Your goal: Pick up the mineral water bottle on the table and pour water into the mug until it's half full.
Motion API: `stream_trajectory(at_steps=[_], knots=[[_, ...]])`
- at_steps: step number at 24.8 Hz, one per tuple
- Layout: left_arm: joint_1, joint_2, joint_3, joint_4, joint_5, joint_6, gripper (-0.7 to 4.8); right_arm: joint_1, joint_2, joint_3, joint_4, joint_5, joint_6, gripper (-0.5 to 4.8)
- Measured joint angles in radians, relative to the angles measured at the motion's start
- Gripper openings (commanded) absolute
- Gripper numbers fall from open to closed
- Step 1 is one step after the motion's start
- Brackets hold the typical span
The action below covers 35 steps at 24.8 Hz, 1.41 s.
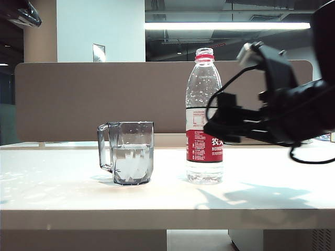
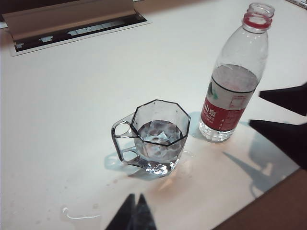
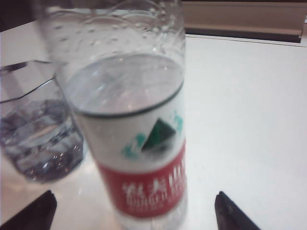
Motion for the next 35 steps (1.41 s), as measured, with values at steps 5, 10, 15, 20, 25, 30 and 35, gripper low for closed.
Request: stream_trajectory(at_steps=[5, 10, 15, 20, 25, 30, 35], knots=[[0.0, 0.0, 0.0, 0.0, 0.0, 0.0, -0.01, 0.0, -0.262, -0.163, -0.05, 0.0, 0.0, 2.22], [0.0, 0.0, 0.0, 0.0, 0.0, 0.0, -0.01, 0.0, -0.531, -0.205, -0.261, 0.0, 0.002, 0.3], [0.0, 0.0, 0.0, 0.0, 0.0, 0.0, -0.01, 0.0, -0.7, -0.205, -0.49, -0.003, 0.001, 0.24], [0.0, 0.0, 0.0, 0.0, 0.0, 0.0, -0.01, -0.073, -0.935, -0.238, -0.714, -0.032, 0.002, -0.06], [0.0, 0.0, 0.0, 0.0, 0.0, 0.0, -0.01, -0.23, -1.14, -0.264, -0.871, -0.082, 0.032, -0.06], [0.0, 0.0, 0.0, 0.0, 0.0, 0.0, -0.01, -0.306, -1.307, -0.269, -1.119, -0.134, 0.034, -0.06], [0.0, 0.0, 0.0, 0.0, 0.0, 0.0, -0.01, -0.337, -1.397, -0.269, -1.27, -0.134, 0.034, -0.06]])
